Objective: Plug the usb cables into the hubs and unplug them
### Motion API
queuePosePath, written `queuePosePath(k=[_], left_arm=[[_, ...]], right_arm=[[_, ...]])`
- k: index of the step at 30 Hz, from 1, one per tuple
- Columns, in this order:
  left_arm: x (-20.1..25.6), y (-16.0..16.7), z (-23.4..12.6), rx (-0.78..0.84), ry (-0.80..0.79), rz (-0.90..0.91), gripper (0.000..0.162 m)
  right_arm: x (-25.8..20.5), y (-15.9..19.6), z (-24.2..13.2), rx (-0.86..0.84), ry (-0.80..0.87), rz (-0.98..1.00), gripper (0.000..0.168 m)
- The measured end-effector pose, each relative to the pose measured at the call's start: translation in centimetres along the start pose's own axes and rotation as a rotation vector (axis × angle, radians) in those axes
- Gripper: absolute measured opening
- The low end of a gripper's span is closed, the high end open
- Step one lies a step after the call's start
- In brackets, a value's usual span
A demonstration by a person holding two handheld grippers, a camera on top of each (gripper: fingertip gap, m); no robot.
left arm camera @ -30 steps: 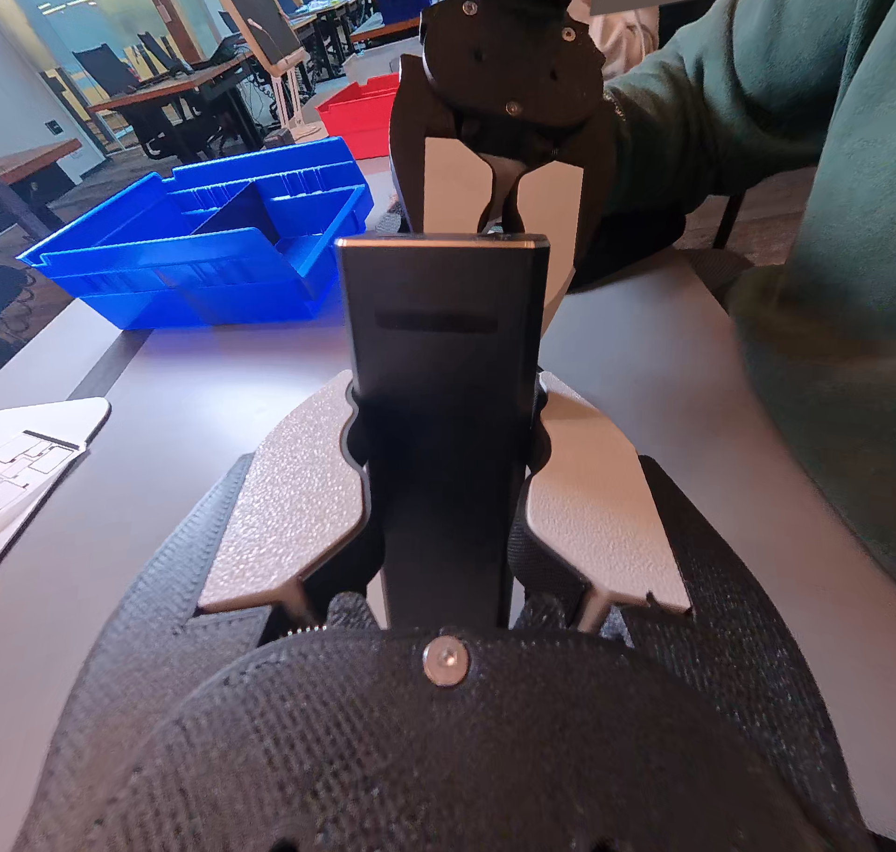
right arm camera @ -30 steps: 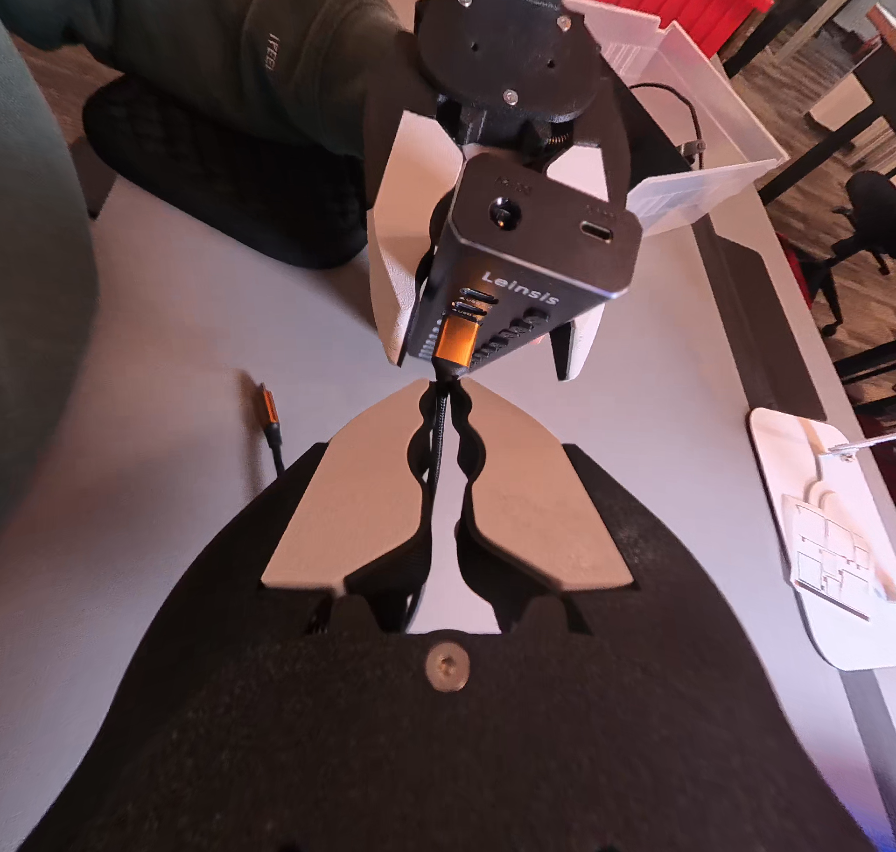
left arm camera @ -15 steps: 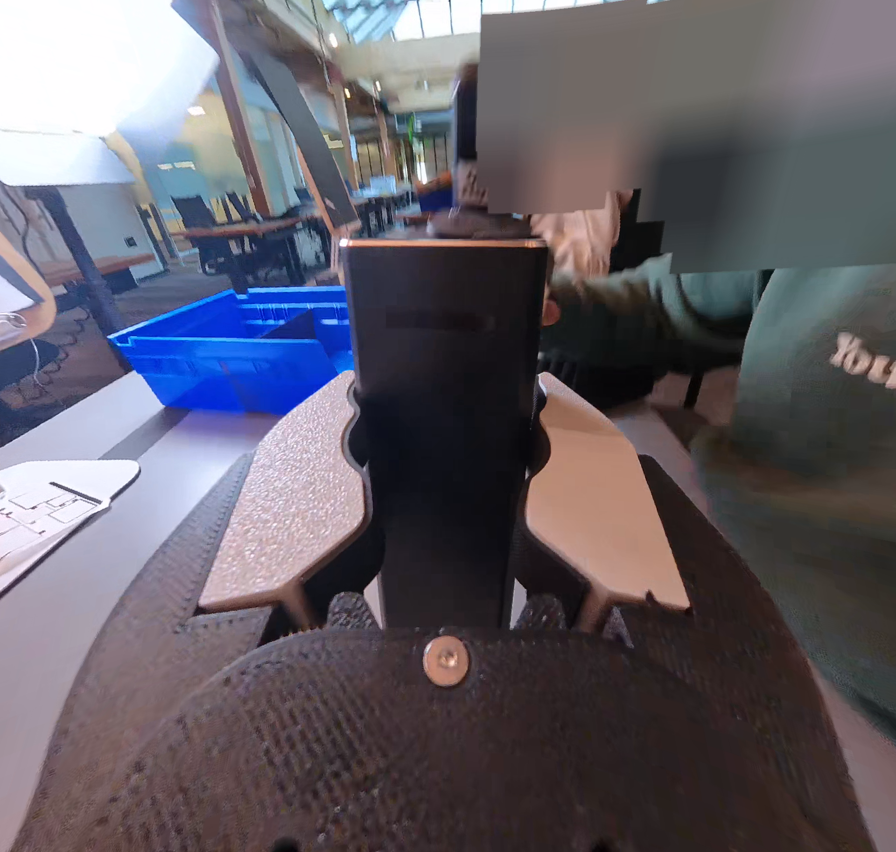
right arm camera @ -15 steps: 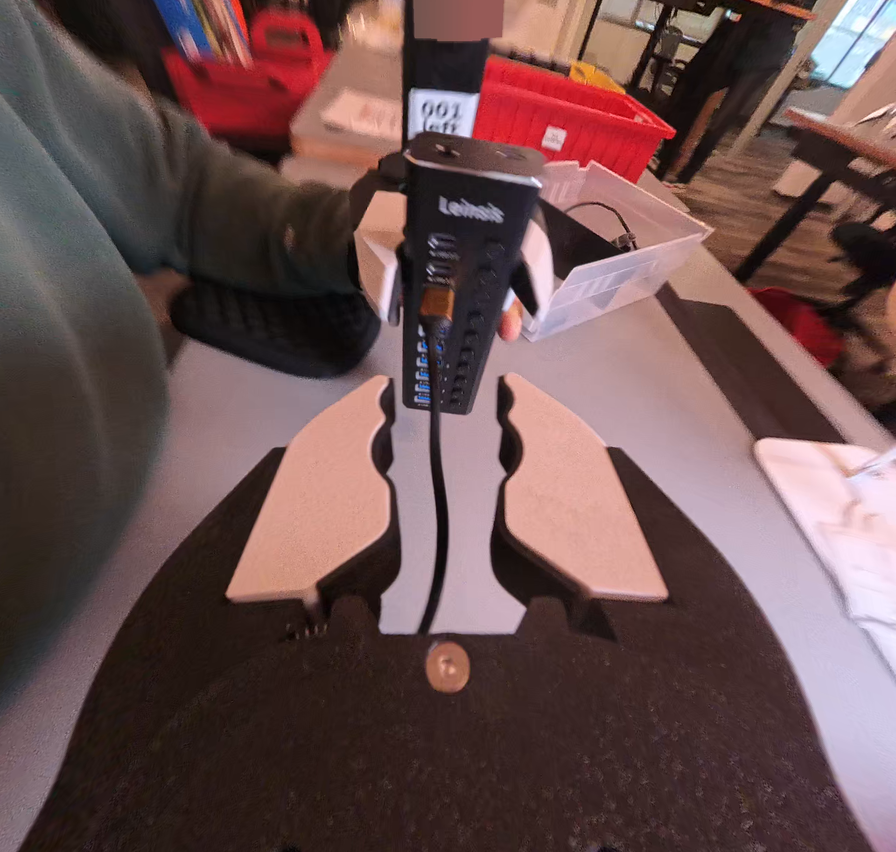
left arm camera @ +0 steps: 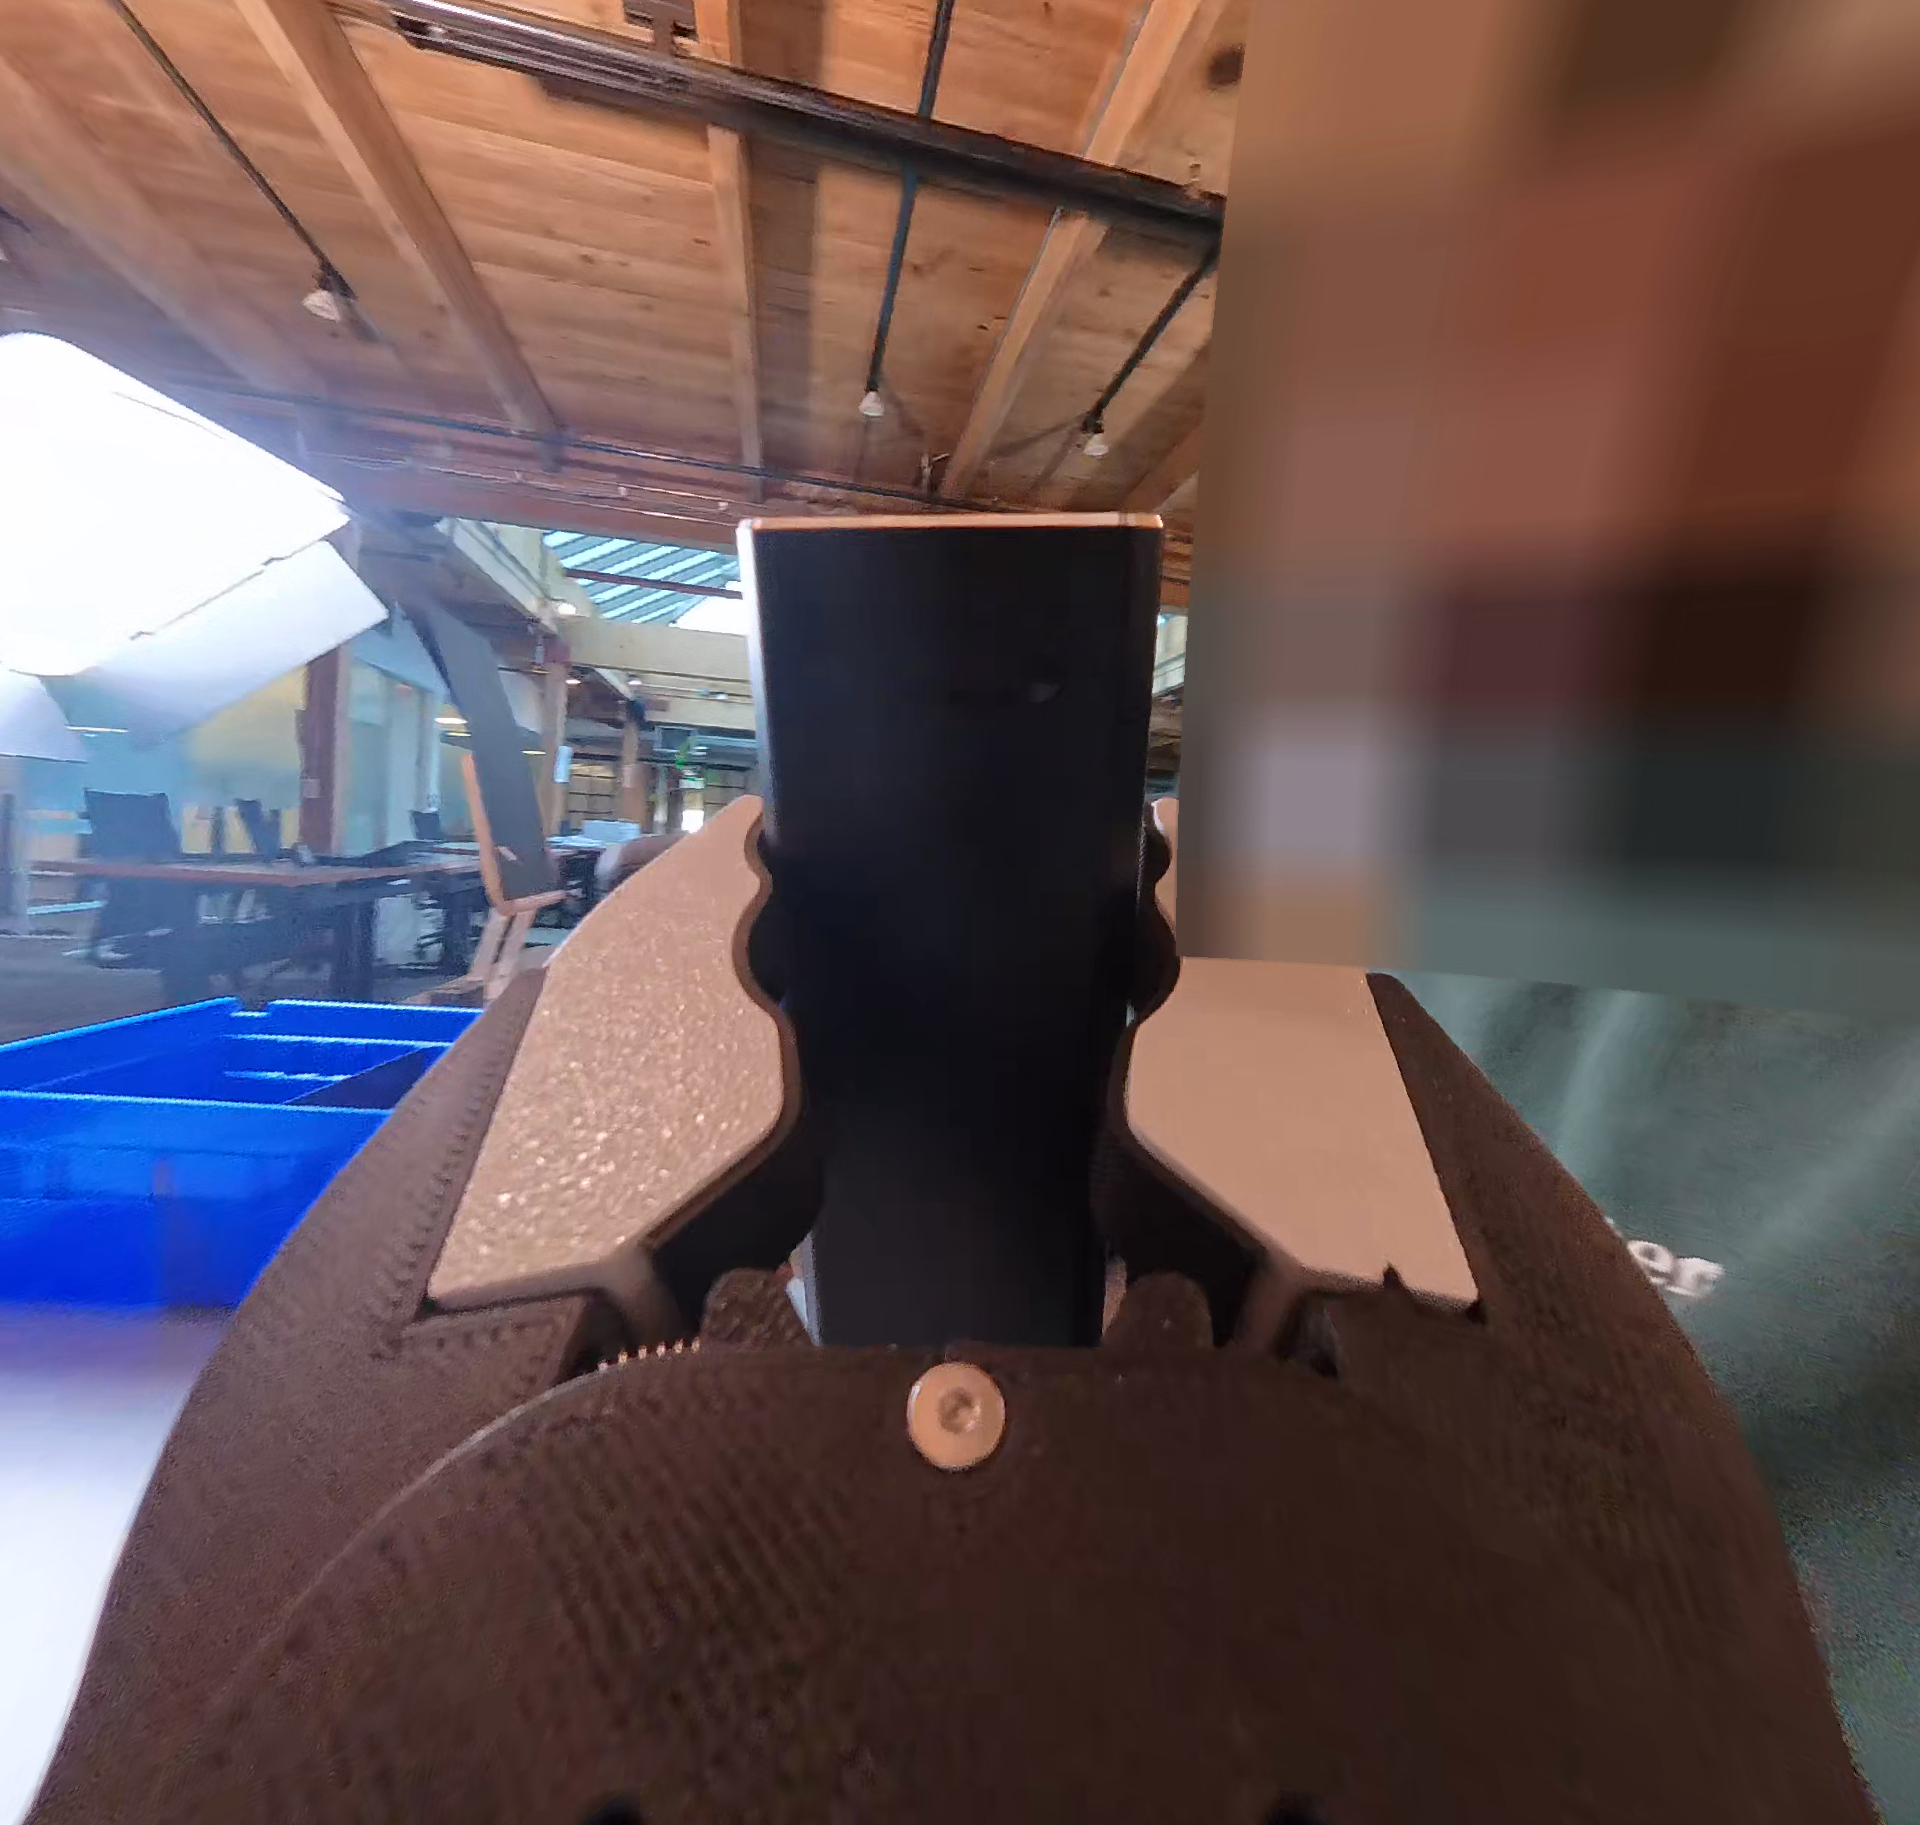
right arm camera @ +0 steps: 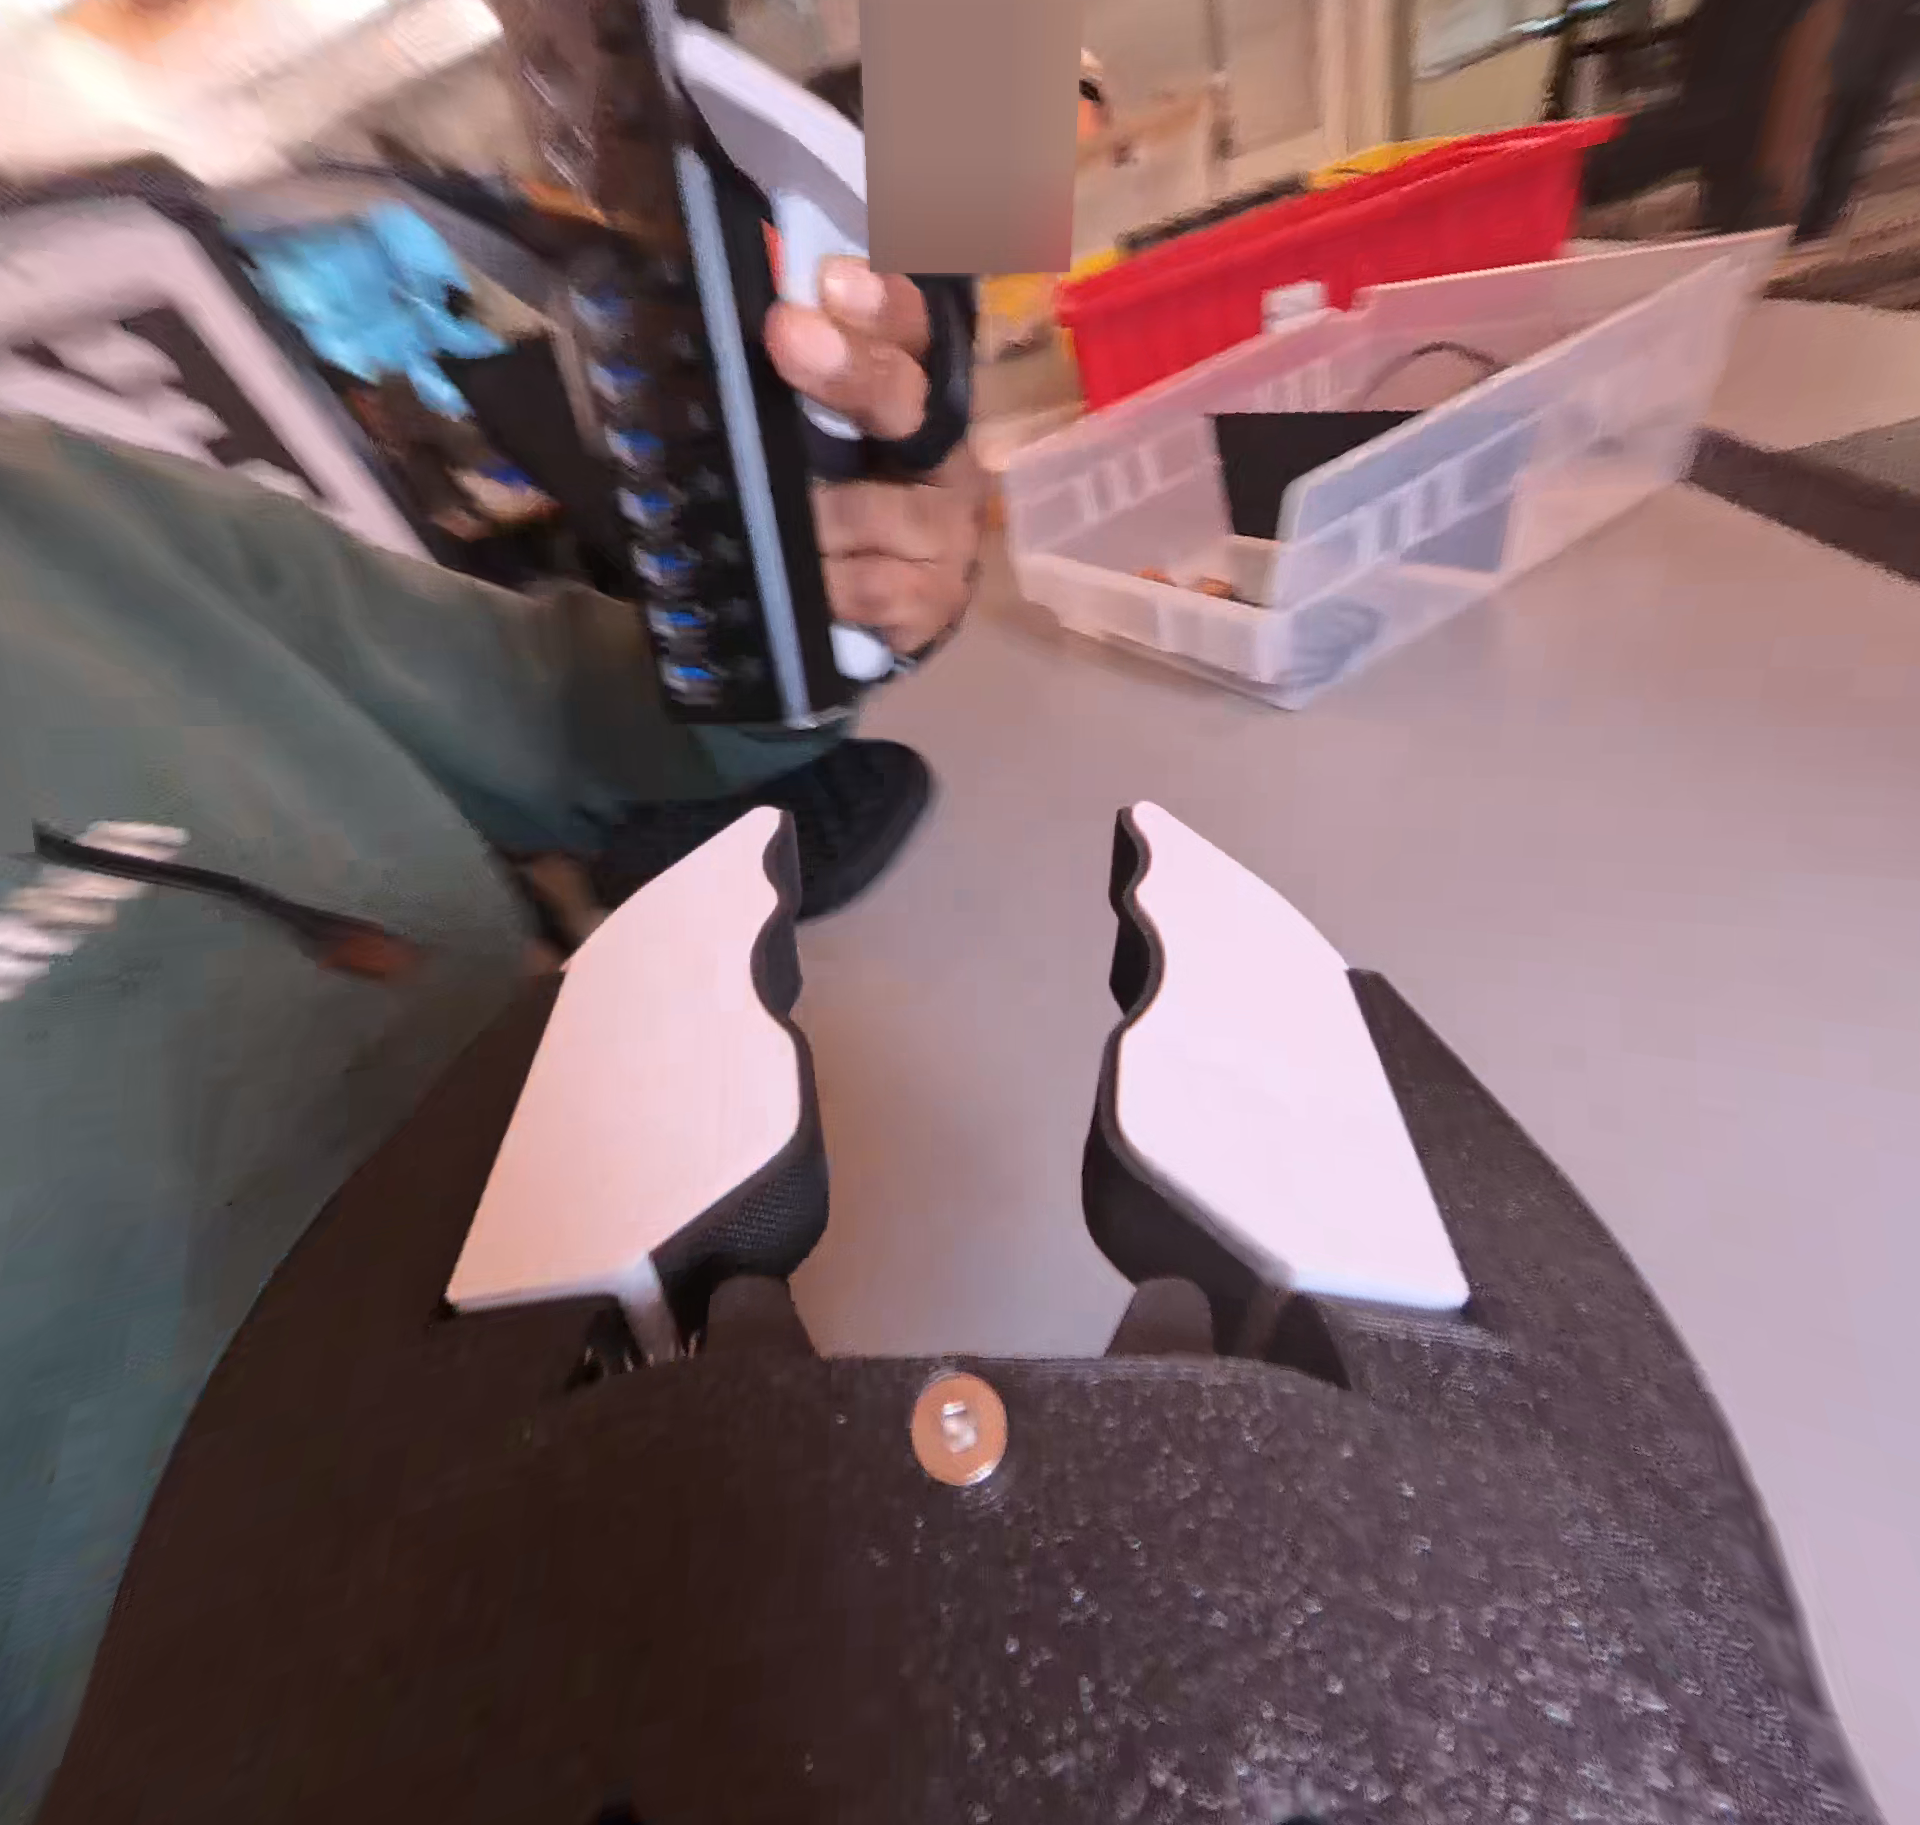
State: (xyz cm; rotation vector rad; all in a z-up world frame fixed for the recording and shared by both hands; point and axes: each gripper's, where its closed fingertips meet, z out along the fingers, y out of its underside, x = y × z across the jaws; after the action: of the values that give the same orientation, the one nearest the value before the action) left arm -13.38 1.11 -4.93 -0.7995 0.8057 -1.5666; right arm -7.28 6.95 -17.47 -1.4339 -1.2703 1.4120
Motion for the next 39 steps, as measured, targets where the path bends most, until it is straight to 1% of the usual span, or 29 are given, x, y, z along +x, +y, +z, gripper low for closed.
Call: queuePosePath(k=[1, 2, 4, 5, 7, 9, 10, 12, 16, 18, 20, 26, 29, 32, 39], left_arm=[[-0.4, 0.2, 0.0, -0.006, -0.03, 0.017, 0.065], [-0.9, 0.4, 0.1, -0.009, -0.065, 0.031, 0.066], [-1.8, 1.0, 0.3, -0.012, -0.116, 0.041, 0.066], [-2.1, 1.3, 0.4, -0.012, -0.139, 0.043, 0.065], [-2.6, 1.7, 0.7, -0.007, -0.168, 0.041, 0.065], [-3.1, 2.3, 0.9, -0.012, -0.204, 0.065, 0.065], [-3.1, 2.3, 0.9, -0.012, -0.202, 0.065, 0.066], [-3.1, 2.5, 0.8, -0.035, -0.202, 0.077, 0.065], [-3.8, 4.3, -0.4, -0.227, -0.224, 0.145, 0.065], [-4.0, 5.5, -0.8, -0.328, -0.217, 0.177, 0.066], [-3.9, 6.6, -0.9, -0.388, -0.199, 0.185, 0.063], [-3.9, 7.4, -0.9, -0.434, -0.197, 0.183, 0.062], [-3.2, 7.5, -0.6, -0.456, -0.175, 0.23, 0.062], [-2.8, 7.3, -0.3, -0.451, -0.165, 0.241, 0.061], [-2.9, 7.2, -0.3, -0.409, -0.156, 0.201, 0.062]], right_arm=[[0.1, 0.4, 0.9, -0.038, 0.07, -0.068, 0.06], [-0.6, 0.6, 2.1, -0.061, 0.105, -0.123, 0.068], [-2.8, 0.6, 4.8, -0.069, 0.126, -0.191, 0.084], [-3.3, 0.5, 5.9, -0.071, 0.162, -0.223, 0.088], [-3.0, -0.1, 7.1, -0.042, 0.251, -0.245, 0.087], [-2.9, -0.4, 7.7, -0.029, 0.272, -0.235, 0.072], [-2.9, -0.2, 7.8, -0.042, 0.273, -0.237, 0.062], [-2.8, -0.2, 7.3, -0.062, 0.267, -0.242, 0.06], [-2.5, 0.3, 5.3, -0.148, 0.249, -0.252, 0.061], [-2.5, 0.5, 4.6, -0.164, 0.229, -0.229, 0.061], [-2.6, 0.6, 4.1, -0.161, 0.219, -0.241, 0.061], [-2.6, 0.9, 3.7, -0.178, 0.21, -0.265, 0.061], [-2.8, 0.9, 3.7, -0.205, 0.233, -0.327, 0.061], [-3.2, 0.7, 3.7, -0.197, 0.237, -0.353, 0.061], [-3.4, 0.3, 3.8, -0.14, 0.219, -0.357, 0.061]])
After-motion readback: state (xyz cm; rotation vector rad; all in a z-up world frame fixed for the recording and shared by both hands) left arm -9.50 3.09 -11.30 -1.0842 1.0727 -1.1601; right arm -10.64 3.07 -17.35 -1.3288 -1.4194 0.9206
